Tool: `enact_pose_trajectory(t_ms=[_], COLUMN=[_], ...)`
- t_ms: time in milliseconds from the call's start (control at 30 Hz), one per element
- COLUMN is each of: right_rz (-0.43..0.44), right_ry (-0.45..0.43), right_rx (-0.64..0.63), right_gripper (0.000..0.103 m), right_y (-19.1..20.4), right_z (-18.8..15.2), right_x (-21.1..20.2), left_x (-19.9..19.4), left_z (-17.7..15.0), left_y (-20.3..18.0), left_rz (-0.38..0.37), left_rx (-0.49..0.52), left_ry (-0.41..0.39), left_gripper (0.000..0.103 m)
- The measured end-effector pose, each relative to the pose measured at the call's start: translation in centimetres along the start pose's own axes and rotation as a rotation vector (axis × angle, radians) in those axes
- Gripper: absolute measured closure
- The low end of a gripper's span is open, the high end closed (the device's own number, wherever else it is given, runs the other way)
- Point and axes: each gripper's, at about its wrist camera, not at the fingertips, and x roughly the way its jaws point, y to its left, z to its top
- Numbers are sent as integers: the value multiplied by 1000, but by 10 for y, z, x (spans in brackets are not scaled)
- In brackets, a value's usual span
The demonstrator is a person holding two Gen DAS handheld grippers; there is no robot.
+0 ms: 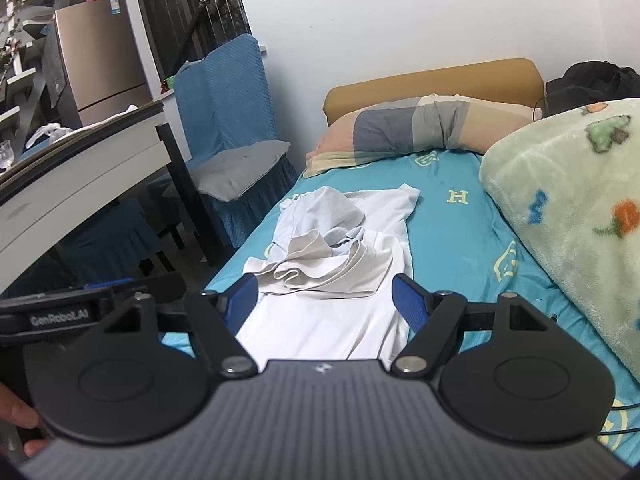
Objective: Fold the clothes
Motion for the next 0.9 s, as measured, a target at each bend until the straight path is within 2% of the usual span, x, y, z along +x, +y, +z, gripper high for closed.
enact_pose_trajectory(t_ms=[233, 333, 533, 600, 733, 800, 900], right_rz=[-10, -10, -10, 12, 71, 82, 85], right_ry=[7, 14, 52, 97, 224, 289, 329], right_rx=[12, 21, 71, 161, 412, 519, 577], right_gripper=[27, 27, 27, 27, 27, 27, 28], right_y=[-6, -8, -15, -26, -52, -62, -63], right_z=[-2, -3, -9, -17, -41, -55, -68], right_x=[3, 4, 11, 20, 46, 63, 81], left_x=[13, 25, 64, 79, 105, 115, 120], left_z=[-6, -10, -32, -44, -70, -80, -87], left_y=[2, 8, 47, 61, 86, 96, 111], left_rz=[-8, -37, -93, -102, -103, -82, -77], left_rx=[-15, -74, -361, -476, -706, -788, -882], left_ry=[48, 105, 306, 374, 474, 493, 459], left_gripper=[10, 10, 10, 11, 20, 23, 31])
